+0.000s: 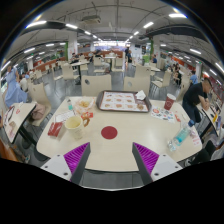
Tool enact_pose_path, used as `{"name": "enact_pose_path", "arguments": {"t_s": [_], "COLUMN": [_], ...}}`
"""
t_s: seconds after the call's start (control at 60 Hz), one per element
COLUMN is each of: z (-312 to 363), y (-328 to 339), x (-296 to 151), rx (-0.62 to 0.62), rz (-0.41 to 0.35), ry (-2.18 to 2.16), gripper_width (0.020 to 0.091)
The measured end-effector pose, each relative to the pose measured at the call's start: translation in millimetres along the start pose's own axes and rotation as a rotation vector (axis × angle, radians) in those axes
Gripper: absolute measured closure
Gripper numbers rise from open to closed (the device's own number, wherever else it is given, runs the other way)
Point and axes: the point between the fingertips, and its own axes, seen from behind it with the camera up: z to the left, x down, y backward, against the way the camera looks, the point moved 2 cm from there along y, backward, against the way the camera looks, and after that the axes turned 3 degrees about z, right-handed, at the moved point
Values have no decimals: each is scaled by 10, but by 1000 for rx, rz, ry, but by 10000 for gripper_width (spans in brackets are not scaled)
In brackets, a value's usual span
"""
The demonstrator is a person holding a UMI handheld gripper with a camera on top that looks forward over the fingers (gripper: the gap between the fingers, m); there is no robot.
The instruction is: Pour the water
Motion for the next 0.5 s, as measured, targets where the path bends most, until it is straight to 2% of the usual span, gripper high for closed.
{"name": "enact_pose_path", "arguments": {"t_s": [0.217,0.5], "z": [-532,-1867], "y": [-124,-366], "x": [73,633], "rx": [14,82], "rz": [-13,-29], "ry": [-36,-105], "gripper_width": [254,253]}}
